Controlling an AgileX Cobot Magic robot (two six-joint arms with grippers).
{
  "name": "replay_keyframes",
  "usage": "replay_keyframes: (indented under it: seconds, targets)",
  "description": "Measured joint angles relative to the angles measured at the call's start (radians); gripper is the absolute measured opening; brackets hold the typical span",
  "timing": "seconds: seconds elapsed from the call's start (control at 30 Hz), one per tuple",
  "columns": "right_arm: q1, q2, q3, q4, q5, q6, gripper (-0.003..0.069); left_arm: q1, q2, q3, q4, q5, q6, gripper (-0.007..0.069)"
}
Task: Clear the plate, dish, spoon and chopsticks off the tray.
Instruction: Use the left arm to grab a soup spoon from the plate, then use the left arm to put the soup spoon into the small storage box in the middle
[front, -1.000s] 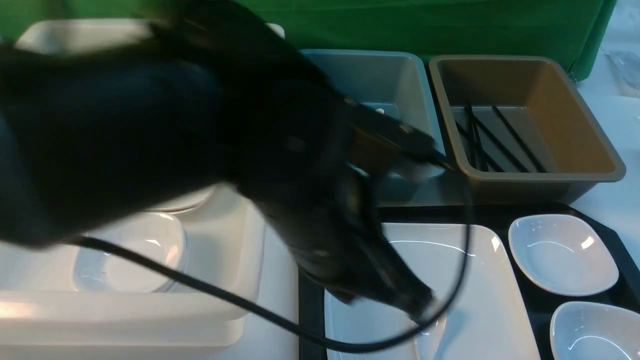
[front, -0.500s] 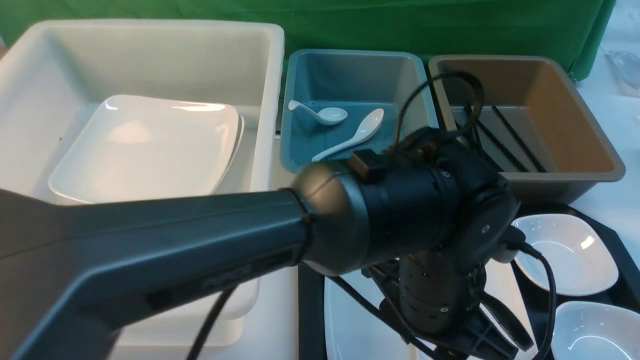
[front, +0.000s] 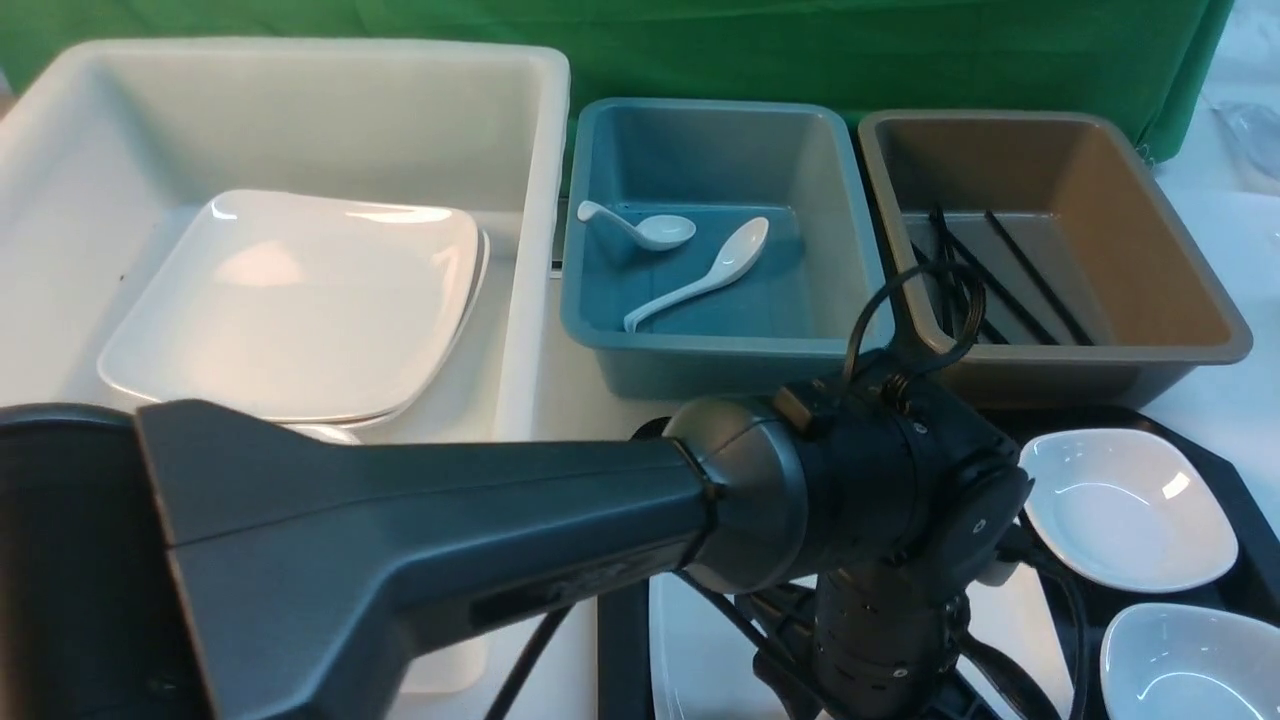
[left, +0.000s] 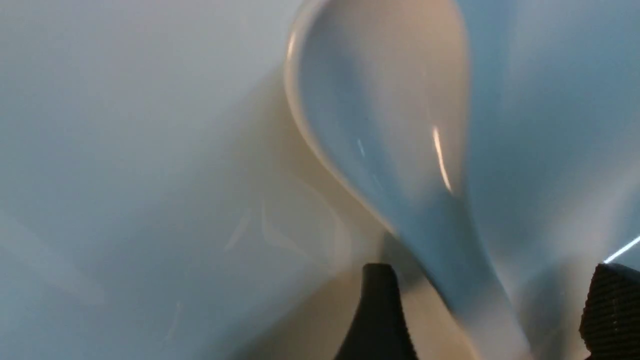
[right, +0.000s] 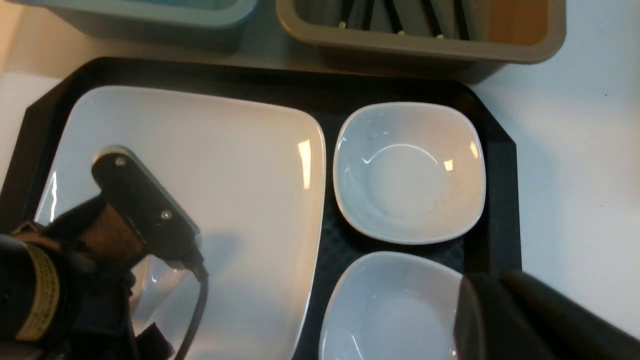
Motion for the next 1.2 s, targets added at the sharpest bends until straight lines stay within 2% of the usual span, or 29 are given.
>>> replay_keyframes:
  seconds: [0.07, 0.23, 0.33, 0.4, 0.43, 0.67, 0.83, 0.87, 0.9, 1.03, 1.2]
  targets:
    - [0.0, 0.0, 0.0, 0.0, -0.004, -0.001, 0.0071, 0.0, 0.007, 0.0, -0.004, 0.002, -0.001, 0.0482]
    - [0.0, 0.0, 0.0, 0.0, -0.008, -0.001, 0.0074, 0.0, 0.014, -0.004, -0.007, 0.009, -0.006, 0.0394]
    - [0.0, 0.0, 0.0, 0.0, -0.012, -0.004, 0.0077, 0.0, 0.014, -0.005, 0.007, 0.027, -0.016, 0.0248]
    - [0.0, 0.0, 0.0, 0.0, -0.012, -0.005, 0.008, 0.0, 0.014, -0.007, 0.025, 0.049, -0.026, 0.0118]
    - [0.0, 0.0, 0.0, 0.0, -0.012, -0.005, 0.008, 0.0, 0.014, -0.007, 0.028, 0.053, -0.026, 0.0104]
    - [0.0, 0.0, 0.0, 0.0, -0.012, -0.009, 0.009, 0.004, -0.019, -0.099, 0.102, 0.14, 0.0, 0.0098]
    - [0.0, 0.0, 0.0, 0.0, -0.012, -0.009, 0.0094, 0.037, -0.089, -0.308, 0.226, 0.165, 0.036, 0.0098]
    - [0.0, 0.0, 0.0, 0.0, -0.012, -0.009, 0.0096, 0.077, -0.091, -0.398, 0.233, 0.165, 0.062, 0.0098]
    - [0.0, 0.0, 0.0, 0.0, -0.012, -0.009, 0.0096, 0.084, -0.091, -0.398, 0.233, 0.165, 0.066, 0.0098]
    - [0.0, 0.0, 0.0, 0.0, -0.012, -0.007, 0.0101, 0.266, -0.034, -0.655, 0.176, 0.164, 0.181, 0.0098]
    - [0.0, 0.0, 0.0, 0.001, -0.012, -0.001, 0.0104, 0.42, 0.083, -0.82, 0.121, 0.076, 0.213, 0.0098]
